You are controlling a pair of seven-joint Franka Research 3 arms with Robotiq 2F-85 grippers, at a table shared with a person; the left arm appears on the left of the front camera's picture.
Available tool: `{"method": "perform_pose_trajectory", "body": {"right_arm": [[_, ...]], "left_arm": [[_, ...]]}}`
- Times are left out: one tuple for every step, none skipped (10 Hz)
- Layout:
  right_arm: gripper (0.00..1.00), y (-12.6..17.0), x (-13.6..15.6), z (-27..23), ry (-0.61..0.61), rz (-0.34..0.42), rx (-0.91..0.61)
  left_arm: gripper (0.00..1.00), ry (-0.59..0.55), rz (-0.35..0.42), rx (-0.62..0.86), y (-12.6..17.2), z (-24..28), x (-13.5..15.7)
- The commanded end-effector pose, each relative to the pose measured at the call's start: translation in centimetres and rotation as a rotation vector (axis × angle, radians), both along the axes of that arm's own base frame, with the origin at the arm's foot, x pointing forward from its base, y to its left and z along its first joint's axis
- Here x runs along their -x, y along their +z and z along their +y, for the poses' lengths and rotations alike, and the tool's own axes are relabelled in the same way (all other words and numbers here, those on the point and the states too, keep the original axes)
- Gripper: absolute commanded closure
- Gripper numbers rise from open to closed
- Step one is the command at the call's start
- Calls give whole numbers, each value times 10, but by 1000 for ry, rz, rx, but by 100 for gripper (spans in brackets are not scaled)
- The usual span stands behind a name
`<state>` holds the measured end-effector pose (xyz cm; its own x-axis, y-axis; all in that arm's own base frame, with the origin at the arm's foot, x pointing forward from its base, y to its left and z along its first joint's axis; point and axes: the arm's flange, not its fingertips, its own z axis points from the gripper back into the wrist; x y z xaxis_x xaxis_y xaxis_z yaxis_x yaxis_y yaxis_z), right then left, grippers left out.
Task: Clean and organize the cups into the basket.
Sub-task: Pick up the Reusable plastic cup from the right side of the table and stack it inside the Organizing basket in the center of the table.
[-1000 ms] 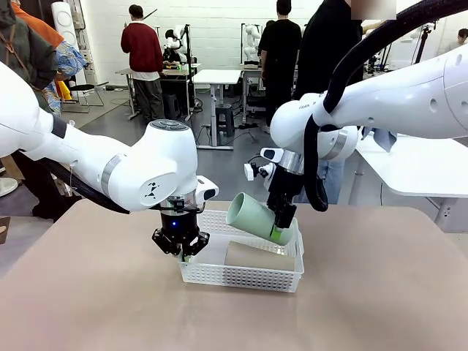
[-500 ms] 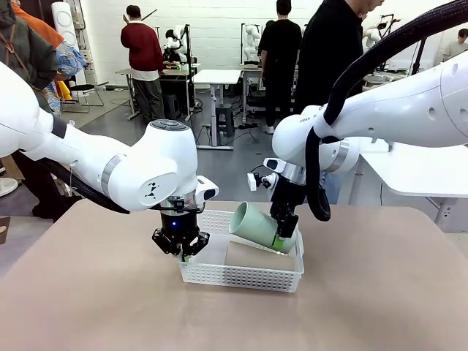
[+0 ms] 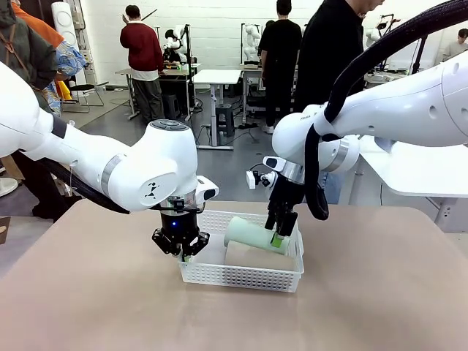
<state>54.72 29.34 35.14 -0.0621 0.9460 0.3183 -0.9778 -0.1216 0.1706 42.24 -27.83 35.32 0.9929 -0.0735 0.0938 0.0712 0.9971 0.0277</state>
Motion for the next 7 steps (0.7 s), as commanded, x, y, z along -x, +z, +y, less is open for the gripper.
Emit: {"method": "perform_pose_trajectory", "body": {"right_arm": [[0,1,6,-5,1,-19,-40],[0,4,7,-6,-1,-24,-45],[0,11,10,-9,-6,-33,-55],[0,27,20,-18,-1,-66,-71],[0,52,36,-38,-19,-91,-135],[0,78,57,-66,-51,-149,-200],[0,100,83,-97,-91,-206,-266]], "left_arm": [[100,-14,-7,-2,0,2,2],[100,-14,-7,-2,0,2,2],[100,-14,-7,-2,0,2,2],[100,-14,-7,-2,0,2,2],[100,-14,-7,-2,0,2,2],[100,-14,-7,-2,0,2,2],[100,-14,-7,-2,0,2,2]]}}
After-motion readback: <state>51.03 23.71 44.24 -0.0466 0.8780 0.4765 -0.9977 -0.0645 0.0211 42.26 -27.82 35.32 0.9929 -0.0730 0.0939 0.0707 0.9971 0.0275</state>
